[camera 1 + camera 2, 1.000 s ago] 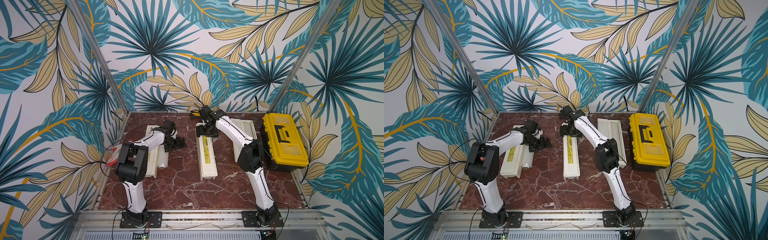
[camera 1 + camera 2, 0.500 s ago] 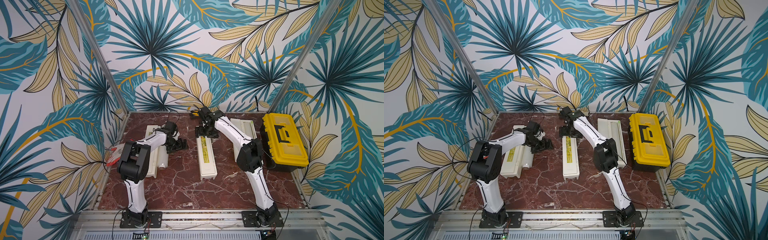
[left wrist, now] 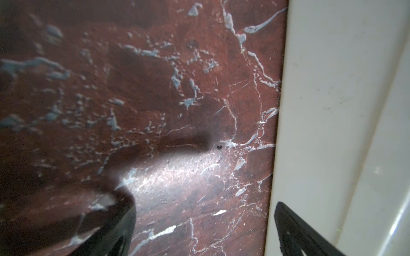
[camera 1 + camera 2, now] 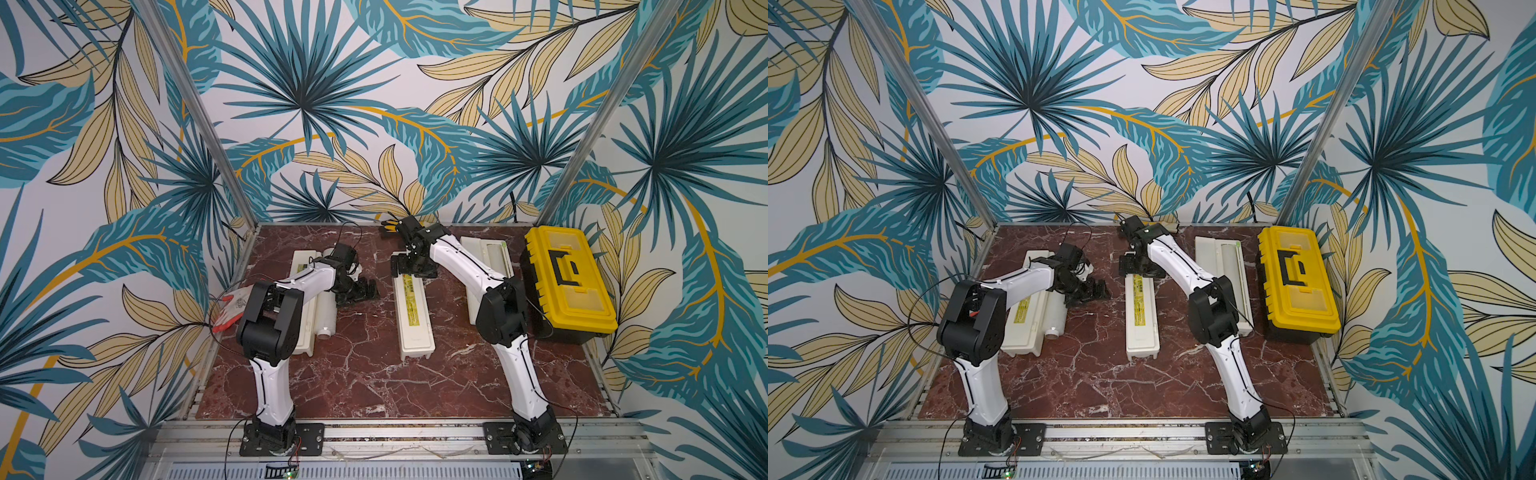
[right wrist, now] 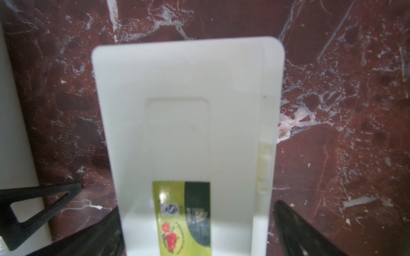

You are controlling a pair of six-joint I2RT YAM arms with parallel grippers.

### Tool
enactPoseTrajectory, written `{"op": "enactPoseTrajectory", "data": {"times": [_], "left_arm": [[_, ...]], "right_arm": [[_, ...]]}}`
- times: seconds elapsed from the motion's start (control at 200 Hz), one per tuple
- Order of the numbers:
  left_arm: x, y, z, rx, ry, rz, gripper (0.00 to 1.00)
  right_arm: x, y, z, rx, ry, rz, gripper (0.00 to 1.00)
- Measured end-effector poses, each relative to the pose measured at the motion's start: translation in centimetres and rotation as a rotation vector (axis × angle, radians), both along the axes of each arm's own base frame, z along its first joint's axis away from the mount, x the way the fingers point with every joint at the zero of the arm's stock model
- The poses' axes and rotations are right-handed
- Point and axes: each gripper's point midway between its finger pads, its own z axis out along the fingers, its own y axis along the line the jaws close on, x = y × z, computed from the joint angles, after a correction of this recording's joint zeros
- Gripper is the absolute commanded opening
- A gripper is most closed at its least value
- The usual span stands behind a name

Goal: Put plastic wrap rolls into dispensers
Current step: Close the lid on the plastic wrap cutting box.

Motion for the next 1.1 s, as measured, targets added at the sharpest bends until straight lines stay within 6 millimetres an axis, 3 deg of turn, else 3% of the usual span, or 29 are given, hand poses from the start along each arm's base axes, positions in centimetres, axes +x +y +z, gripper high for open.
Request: {"op": "enactPoseTrajectory", "data": {"times": [0.551, 0.746, 0.941, 1.021, 1.101], "left_arm": [[0.0, -0.6, 0.2, -0.004, -0.002, -0.003, 0.99], [0.0, -0.9, 0.5, -0.022, -0.002, 0.002, 0.99], [0.6, -2.1, 3.2, -0.104, -0.059, 0.016, 0.99], [0.6, -2.7, 4.9, -0.137, -0.097, 0.019, 1.0], [0.1, -3.5, 6.4, -0.181, -0.132, 0.026, 1.0]], "right_arm": [[0.8, 1.1, 2.0, 0.074, -0.059, 0.012, 0.99], [0.7, 0.9, 5.5, 0.141, -0.11, 0.028, 0.99], [0.1, -0.2, 10.7, 0.268, -0.176, 0.072, 0.97], [-0.9, -1.7, 11.1, 0.31, -0.165, 0.077, 0.93], [-2.5, -3.6, 10.2, 0.355, -0.129, 0.071, 0.87]]}}
